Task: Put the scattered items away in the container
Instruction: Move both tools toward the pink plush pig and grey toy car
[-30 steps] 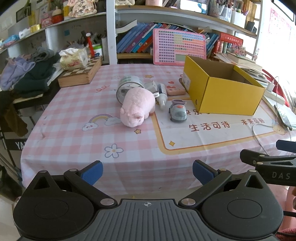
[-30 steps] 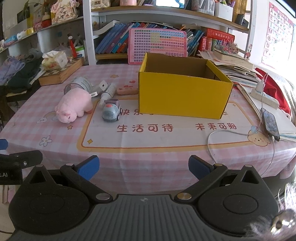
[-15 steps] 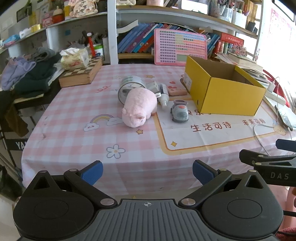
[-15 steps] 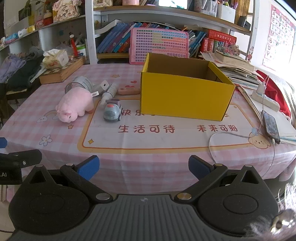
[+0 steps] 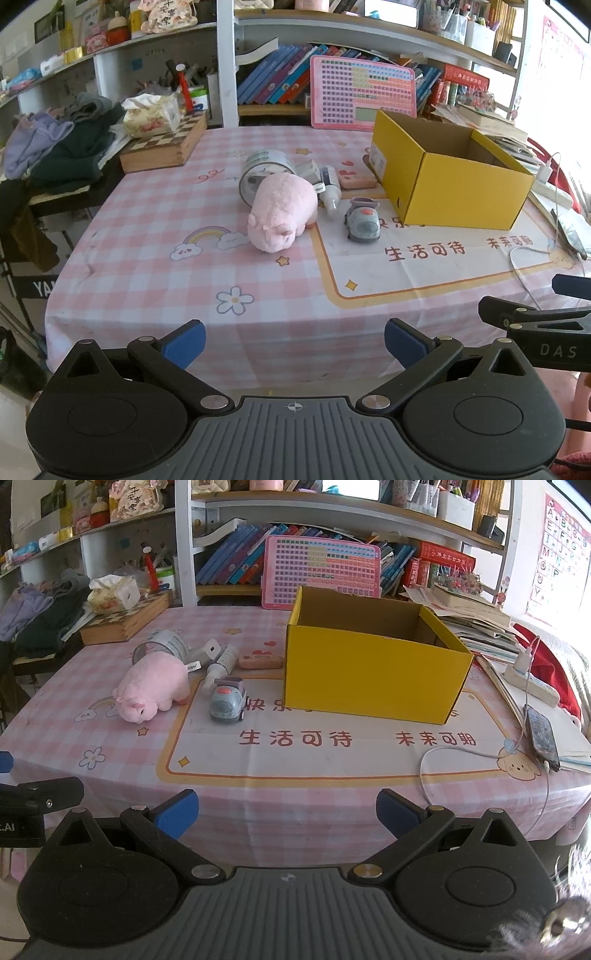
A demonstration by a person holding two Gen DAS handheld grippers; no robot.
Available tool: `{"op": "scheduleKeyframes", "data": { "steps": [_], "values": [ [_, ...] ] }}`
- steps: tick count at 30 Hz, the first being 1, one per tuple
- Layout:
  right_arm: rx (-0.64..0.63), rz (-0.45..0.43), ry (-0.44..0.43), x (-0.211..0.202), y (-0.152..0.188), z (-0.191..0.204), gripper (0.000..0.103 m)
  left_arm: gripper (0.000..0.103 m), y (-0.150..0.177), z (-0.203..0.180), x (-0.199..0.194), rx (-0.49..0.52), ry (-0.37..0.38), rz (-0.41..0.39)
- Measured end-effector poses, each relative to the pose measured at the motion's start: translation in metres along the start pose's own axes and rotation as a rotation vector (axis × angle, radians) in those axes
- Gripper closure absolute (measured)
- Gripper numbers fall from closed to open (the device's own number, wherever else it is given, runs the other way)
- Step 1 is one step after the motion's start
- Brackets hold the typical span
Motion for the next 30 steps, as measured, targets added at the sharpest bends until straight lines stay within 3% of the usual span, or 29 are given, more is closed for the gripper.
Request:
{"op": "scheduleKeyframes", "data": {
  "steps": [30],
  "values": [
    [-0.021,0.035,-0.013,0.011,0.000,0.013,0.000,0.000,-0.001,0.004,0.008,0.026,0.023,0.015]
  ]
}}
Point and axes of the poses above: each gripper's, at about its wrist camera, not at the fingertips, and x roughly the way its jaws point, z to its left, y to its underside, the point moved 10 cm from there along x, roughly the way its jaws point, and after that the axes turned 8 degrees about x, right-handed, at the moved point
